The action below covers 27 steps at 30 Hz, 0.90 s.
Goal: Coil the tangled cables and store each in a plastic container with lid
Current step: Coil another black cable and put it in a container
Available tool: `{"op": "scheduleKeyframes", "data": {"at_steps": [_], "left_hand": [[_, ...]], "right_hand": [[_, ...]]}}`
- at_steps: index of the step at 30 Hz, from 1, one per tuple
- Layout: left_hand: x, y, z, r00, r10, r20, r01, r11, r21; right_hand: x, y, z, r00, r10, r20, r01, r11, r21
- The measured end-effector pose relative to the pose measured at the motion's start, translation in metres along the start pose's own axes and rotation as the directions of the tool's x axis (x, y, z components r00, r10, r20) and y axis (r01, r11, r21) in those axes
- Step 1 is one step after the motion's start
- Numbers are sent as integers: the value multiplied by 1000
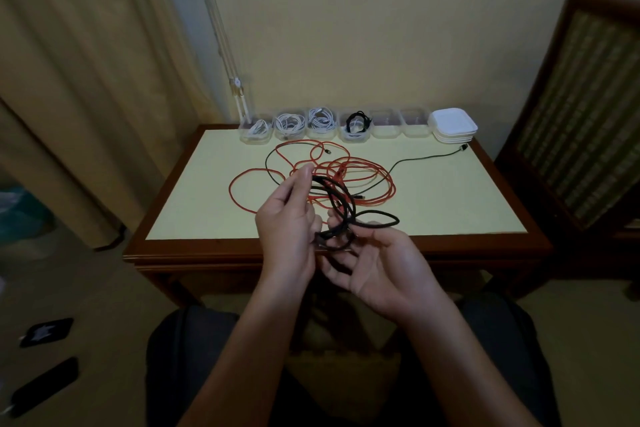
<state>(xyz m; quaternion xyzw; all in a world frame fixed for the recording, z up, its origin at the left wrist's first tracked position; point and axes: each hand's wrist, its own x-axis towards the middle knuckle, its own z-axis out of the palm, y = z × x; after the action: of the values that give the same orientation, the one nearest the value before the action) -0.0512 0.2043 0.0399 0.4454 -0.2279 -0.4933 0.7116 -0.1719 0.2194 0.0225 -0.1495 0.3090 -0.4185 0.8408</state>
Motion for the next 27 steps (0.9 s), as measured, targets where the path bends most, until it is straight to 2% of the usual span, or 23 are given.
{"op": "scheduleKeyframes", "data": {"at_steps": [3, 6, 10, 12, 15, 17, 19, 21, 23, 26, 27], "left_hand": [[-4, -4, 2, 998, 69, 1, -69, 994, 87], [-7, -6, 1, 993, 107, 49, -114, 977, 182], [-6, -11, -4, 979, 142, 149, -191, 897, 400], [-1, -7, -9, 971, 63, 229, -165, 873, 459], [7, 4, -14, 939, -167, 300, -47, 804, 593], [9, 7, -14, 898, -345, 271, 146, 817, 557], [9, 4, -13, 821, -504, 269, 391, 839, 378], [10, -1, -13, 773, -571, 276, 505, 818, 276], [11, -8, -13, 792, -544, 278, 479, 835, 269], [12, -11, -14, 864, -433, 255, 360, 888, 287], [13, -10, -14, 882, -399, 250, 327, 901, 285]], "right_hand": [[1, 3, 5, 996, -75, -41, 71, 992, -104], [0, 4, 6, 995, -104, -9, 101, 982, -161], [0, -1, 5, 991, -130, -9, 124, 958, -257], [1, -6, -1, 984, -164, -65, 134, 934, -332], [4, -13, -14, 971, -206, -120, 108, 829, -549], [5, -15, -20, 973, -202, -110, 75, 732, -677], [4, -17, -23, 978, -181, -100, 53, 685, -726], [2, -19, -25, 984, -163, -76, 54, 673, -738], [1, -20, -28, 986, -158, -44, 68, 638, -767], [-1, -23, -30, 982, -186, -17, 95, 579, -810], [-3, -25, -32, 979, -205, -8, 104, 530, -842]]}}
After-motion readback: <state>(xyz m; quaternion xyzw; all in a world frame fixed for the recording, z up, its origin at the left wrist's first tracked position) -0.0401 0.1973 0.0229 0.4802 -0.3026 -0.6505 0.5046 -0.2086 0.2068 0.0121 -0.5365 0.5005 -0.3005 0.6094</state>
